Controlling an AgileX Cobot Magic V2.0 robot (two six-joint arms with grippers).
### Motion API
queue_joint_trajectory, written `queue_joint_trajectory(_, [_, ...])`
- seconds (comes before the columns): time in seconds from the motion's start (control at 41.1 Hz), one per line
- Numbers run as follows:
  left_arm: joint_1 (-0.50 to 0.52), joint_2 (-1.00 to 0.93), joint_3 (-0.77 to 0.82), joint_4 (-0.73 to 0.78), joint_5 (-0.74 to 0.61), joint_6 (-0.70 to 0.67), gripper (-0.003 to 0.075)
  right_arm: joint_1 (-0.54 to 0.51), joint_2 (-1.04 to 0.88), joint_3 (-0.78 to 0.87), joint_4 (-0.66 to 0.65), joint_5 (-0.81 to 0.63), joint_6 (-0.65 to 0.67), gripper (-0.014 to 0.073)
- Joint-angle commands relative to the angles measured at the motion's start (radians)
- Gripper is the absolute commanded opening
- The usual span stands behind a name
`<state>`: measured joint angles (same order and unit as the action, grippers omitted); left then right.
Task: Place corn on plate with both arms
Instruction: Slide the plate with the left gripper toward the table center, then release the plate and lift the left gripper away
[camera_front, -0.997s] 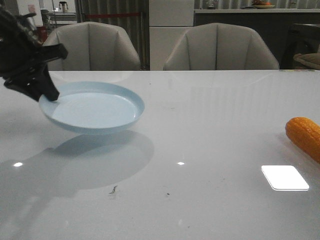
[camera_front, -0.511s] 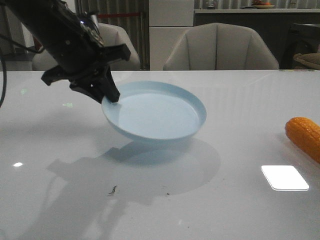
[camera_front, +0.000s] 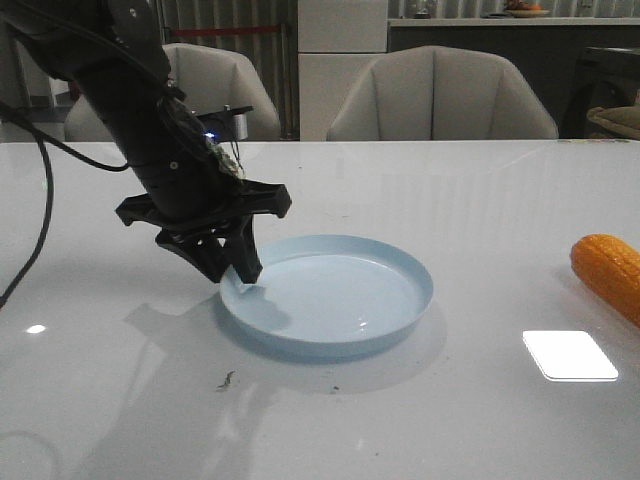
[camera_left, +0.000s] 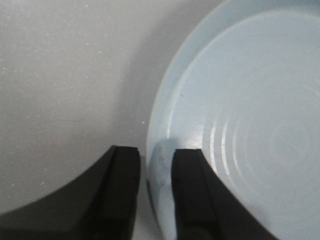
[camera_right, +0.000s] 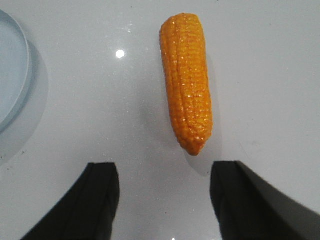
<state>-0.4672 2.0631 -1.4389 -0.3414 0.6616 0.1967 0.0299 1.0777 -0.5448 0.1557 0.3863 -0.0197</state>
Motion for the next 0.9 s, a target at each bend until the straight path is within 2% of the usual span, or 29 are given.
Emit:
queue_joint_trajectory(0.0, [-0.010,-0.057,-0.044,0.003,-0.017,-0.001,0.0401,-0.001,-0.011,-0.032,0.002,-0.042,-0.006,0.0510])
queue_joint_trajectory(0.243, [0.024,-0.113,-0.198,0.009,0.020,-0.001,0.0411,-0.001,-0.011,-0.032,0.002,-0.055,-0.006,0.0510])
queue_joint_trajectory(0.486, [0.110,-0.245,-0.341,0.022,0.043,-0.001,0.0411,-0.001,-0.011,-0.032,0.002,-0.079,-0.006,0.0510])
queue_joint_trajectory(0.705, [0.187,-0.397,-0.344,0.213,0.070,-0.001,0.0411,-0.001,-0.007,-0.032,-0.032,-0.056,-0.009,0.0510])
queue_joint_trajectory(0.875, [0.242,-0.494,-0.271,0.231,0.015,-0.001,0.0411,-0.001,-0.007,-0.044,-0.069,-0.130,-0.009,0.0510])
